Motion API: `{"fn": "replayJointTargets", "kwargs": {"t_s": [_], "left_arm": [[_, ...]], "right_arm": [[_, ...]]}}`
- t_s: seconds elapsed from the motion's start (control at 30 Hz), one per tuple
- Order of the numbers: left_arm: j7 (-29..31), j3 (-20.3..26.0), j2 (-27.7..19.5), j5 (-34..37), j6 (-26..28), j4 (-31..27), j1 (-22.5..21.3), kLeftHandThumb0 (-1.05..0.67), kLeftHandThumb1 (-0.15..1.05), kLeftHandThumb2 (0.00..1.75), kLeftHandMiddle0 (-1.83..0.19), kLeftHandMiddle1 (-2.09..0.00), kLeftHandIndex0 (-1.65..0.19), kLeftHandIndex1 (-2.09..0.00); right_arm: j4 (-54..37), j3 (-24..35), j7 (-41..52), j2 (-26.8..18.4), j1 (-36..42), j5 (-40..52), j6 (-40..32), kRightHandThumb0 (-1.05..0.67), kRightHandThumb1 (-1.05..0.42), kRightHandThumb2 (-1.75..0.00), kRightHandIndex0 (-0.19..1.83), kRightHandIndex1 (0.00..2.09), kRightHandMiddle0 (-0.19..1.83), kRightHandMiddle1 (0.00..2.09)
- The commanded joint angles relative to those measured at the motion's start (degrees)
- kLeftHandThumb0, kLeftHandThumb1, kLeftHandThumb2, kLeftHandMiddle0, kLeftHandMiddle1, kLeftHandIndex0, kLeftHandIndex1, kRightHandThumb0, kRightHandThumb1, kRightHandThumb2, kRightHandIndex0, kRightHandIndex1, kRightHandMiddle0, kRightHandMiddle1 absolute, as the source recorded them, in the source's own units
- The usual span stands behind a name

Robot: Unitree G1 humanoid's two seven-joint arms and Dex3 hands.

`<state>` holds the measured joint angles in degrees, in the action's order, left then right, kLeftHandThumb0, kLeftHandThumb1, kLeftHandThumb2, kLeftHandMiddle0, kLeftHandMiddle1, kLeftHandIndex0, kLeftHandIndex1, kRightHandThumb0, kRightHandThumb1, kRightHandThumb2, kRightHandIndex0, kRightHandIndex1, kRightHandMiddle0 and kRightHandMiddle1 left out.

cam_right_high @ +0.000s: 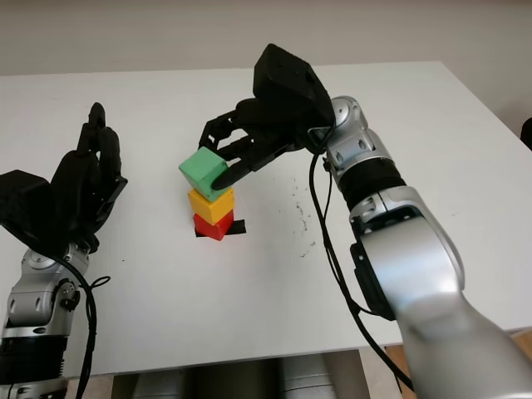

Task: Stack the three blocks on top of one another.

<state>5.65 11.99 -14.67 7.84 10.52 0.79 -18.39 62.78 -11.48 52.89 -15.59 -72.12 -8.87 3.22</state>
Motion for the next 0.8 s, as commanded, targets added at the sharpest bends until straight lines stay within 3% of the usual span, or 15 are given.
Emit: {"fn": "replayJointTargets", "kwargs": {"t_s": [0.0,0.57,0.77], "left_arm": [[-0.2,-0.2,-0.3,-0.4,-0.2,-0.3,-1.5,-0.82,1.05,0.74,0.19,0.0,0.19,0.0],[0.3,-0.6,-0.4,-0.5,-0.6,0.0,-1.6,-0.82,1.05,0.73,0.19,0.0,0.19,0.0],[0.0,-0.8,-0.2,-0.7,-0.8,0.5,-1.9,-0.83,1.05,0.73,0.19,0.0,0.19,0.0]], "right_arm": [[0.1,0.6,-0.1,0.1,0.2,0.3,-0.1,-0.55,-0.9,-0.05,0.38,0.07,0.48,1.5],[0.0,-1.4,-6.2,0.1,1.9,-3.2,4.5,-0.54,-0.9,-0.05,0.36,0.05,0.45,1.43],[0.5,-1.4,-6.5,0.1,1.8,-3.3,5.4,-0.54,-0.9,-0.05,0.3,0.03,0.34,1.34]]}}
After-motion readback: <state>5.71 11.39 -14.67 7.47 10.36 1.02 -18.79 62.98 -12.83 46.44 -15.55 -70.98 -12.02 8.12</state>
